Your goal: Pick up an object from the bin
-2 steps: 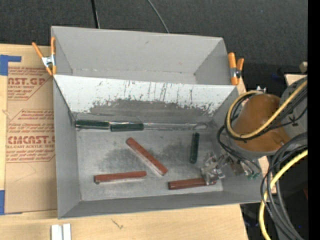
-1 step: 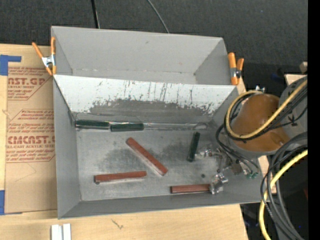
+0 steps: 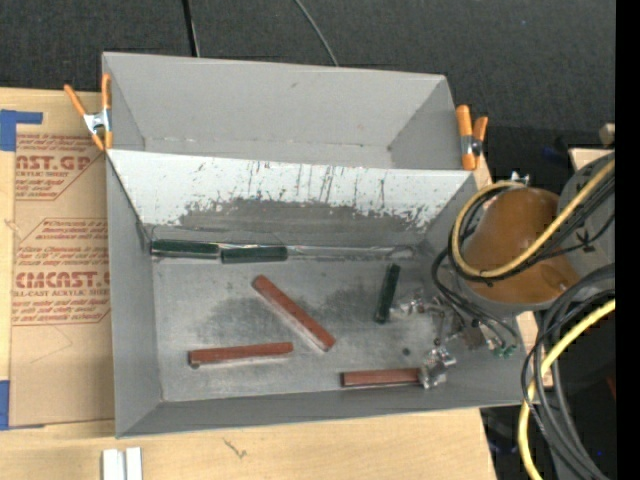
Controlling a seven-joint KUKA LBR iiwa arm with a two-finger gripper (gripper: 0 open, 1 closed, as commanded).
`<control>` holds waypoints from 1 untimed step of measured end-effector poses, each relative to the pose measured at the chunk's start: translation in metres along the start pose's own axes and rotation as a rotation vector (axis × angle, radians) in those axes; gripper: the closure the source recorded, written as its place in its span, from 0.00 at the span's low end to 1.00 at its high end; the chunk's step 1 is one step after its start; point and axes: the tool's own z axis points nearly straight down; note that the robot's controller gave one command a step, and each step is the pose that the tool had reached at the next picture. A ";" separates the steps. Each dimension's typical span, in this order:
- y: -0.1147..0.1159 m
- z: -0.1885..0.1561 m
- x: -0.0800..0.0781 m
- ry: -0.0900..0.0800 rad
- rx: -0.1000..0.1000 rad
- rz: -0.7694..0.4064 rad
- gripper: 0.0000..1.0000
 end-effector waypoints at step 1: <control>0.094 0.000 -0.026 0.008 0.003 0.180 1.00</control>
Offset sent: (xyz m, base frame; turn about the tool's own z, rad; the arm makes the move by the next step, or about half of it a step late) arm 0.0000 0.0000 0.0000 0.0000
